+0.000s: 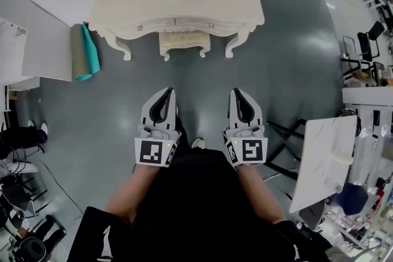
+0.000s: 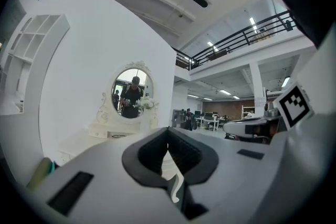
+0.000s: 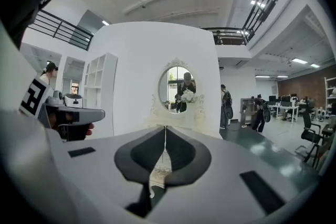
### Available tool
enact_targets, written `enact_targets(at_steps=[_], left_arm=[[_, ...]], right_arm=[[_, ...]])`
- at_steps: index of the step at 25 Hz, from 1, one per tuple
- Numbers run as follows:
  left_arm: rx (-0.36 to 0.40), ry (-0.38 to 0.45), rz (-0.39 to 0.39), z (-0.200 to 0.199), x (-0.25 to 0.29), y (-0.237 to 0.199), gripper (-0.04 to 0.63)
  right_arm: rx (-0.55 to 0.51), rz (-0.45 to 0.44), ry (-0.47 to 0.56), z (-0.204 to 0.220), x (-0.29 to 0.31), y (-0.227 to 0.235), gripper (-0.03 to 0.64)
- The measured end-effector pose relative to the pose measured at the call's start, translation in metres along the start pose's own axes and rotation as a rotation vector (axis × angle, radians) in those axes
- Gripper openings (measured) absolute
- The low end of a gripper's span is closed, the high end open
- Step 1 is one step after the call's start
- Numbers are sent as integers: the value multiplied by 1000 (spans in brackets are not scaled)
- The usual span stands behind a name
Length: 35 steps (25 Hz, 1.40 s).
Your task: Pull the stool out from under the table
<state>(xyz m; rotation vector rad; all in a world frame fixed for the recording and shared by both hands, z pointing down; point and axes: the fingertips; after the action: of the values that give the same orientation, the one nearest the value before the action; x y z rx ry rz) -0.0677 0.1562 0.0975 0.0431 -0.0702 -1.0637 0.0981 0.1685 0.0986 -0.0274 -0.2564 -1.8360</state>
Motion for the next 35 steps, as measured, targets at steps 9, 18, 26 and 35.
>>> enact_targets(at_steps=[9, 18, 26, 35], left_arm=[[-42, -90, 91, 45, 65, -67, 14], [-48, -126, 95, 66, 110, -98, 14], [-11, -163, -3, 70, 160, -115, 14], [-13, -171, -121, 84, 217, -119, 14]], right_arm=[[29, 5, -38, -4, 104, -12, 18], [45, 51, -88, 11, 145, 9, 18], [95, -7, -112, 29, 205, 41, 18], [67, -108, -179, 43, 263, 67, 18]])
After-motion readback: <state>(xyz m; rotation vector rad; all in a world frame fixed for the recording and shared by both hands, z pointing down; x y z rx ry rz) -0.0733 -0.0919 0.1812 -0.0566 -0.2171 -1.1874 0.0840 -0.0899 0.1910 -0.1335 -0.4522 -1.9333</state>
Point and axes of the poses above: the fingertips, and each gripper's own axes: x forward along the fingers, y to its right, z out of its underside, and after that the axes turned 11 degrees about x, right-handed
